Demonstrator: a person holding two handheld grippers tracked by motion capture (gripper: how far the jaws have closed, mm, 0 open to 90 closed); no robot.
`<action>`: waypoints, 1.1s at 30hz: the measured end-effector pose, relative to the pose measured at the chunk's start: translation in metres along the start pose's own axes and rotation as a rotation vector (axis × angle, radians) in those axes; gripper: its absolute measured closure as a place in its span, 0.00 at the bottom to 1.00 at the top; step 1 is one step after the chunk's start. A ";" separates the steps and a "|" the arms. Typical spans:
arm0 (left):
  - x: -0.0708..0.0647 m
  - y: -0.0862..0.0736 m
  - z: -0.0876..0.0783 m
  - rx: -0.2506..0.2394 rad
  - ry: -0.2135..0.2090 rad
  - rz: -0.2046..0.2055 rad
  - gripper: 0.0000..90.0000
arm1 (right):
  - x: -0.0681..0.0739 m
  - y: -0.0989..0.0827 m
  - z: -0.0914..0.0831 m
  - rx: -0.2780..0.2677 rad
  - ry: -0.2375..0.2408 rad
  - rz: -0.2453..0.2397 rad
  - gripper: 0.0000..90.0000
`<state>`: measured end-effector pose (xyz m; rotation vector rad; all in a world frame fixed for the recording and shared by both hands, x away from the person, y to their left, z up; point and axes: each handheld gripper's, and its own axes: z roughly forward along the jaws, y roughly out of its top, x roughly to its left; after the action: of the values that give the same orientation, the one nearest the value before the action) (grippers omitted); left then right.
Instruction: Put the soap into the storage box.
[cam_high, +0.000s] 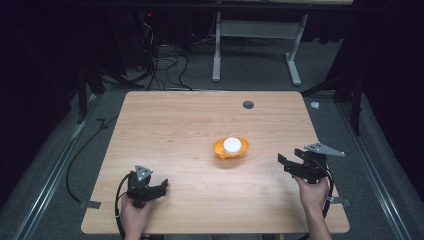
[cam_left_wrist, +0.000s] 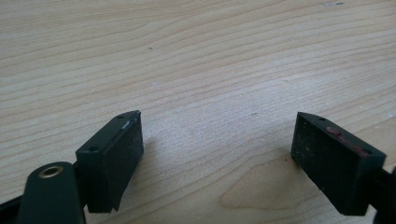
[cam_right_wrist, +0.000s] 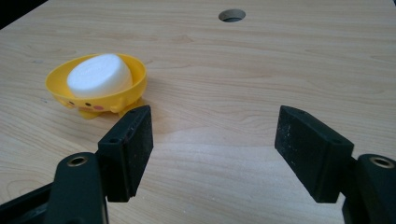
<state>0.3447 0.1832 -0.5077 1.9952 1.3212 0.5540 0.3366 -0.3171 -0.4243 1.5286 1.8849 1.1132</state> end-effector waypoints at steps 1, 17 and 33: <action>0.000 0.000 0.000 0.000 0.000 0.000 0.19 | -0.001 -0.001 0.000 0.000 -0.001 0.004 0.32; 0.000 0.000 0.000 0.000 0.000 0.000 0.19 | -0.005 -0.021 -0.001 0.018 0.004 0.042 0.32; 0.000 0.000 0.000 0.000 0.000 0.000 0.19 | -0.001 -0.039 0.008 0.056 0.009 0.045 0.33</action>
<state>0.3447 0.1832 -0.5077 1.9958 1.3212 0.5542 0.3202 -0.3173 -0.4610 1.6061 1.9110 1.0968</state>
